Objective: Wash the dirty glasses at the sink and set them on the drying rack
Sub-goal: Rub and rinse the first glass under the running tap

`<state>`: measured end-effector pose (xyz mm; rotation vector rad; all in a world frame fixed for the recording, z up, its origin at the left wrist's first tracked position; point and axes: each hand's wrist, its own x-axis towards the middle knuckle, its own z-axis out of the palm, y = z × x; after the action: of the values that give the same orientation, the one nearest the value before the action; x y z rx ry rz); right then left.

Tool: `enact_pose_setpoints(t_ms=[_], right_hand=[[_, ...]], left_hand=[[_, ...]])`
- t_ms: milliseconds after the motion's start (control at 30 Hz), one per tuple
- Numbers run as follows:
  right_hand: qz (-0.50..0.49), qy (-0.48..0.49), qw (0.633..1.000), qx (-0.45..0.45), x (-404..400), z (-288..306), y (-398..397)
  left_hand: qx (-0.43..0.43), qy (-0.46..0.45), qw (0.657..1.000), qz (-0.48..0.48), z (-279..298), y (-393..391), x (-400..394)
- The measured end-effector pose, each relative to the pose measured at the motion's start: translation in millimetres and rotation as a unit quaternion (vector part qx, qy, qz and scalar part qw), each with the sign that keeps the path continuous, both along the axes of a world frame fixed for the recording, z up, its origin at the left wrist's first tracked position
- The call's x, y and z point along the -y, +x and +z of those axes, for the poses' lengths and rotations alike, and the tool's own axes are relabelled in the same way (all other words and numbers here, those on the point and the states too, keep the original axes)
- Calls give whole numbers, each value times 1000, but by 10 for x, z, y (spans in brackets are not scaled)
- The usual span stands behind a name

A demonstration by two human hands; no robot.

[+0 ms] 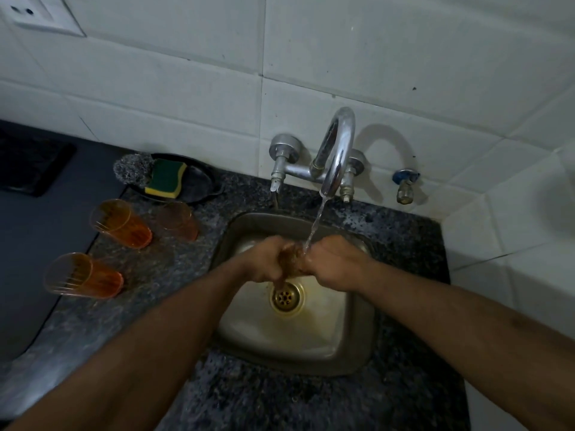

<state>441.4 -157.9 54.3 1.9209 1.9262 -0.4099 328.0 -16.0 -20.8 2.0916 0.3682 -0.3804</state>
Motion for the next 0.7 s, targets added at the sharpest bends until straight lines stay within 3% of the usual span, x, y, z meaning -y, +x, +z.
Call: enact_pose_setpoints(t_ms=[100, 167, 200, 267, 333, 367, 433, 500, 567, 633, 700], right_hand=[[-172, 59, 967, -177, -60, -67, 3], [-190, 72, 956, -210, -77, -68, -11], [-163, 67, 968, -176, -65, -42, -17], [-57, 33, 996, -56, -40, 31, -36], [-8, 1, 1000, 8, -27, 71, -72], [-14, 9, 1000, 7, -28, 65, -89], [-108, 54, 990, -70, -34, -12, -94], [-235, 95, 939, -231, -50, -109, -90], [-276, 113, 907, -299, -59, -116, -105], [-194, 79, 951, -228, -24, -10, -102], [-56, 19, 997, -58, -9, 110, -123]], left_hand=[[178, 61, 961, 205, -104, 46, 163], [238, 76, 930, 272, -125, 32, 261], [221, 52, 939, 258, -159, 21, 245], [103, 11, 988, 114, -162, -4, 96], [-17, 26, 999, -15, -173, -25, -88], [-18, 24, 999, -17, -166, -14, -124], [68, 36, 995, 68, -119, 29, -65], [198, 67, 964, 167, -80, 55, 87], [262, 79, 938, 211, -86, 37, 164], [184, 42, 970, 154, -77, 17, 89], [8, 31, 999, -6, -8, -3, -39]])
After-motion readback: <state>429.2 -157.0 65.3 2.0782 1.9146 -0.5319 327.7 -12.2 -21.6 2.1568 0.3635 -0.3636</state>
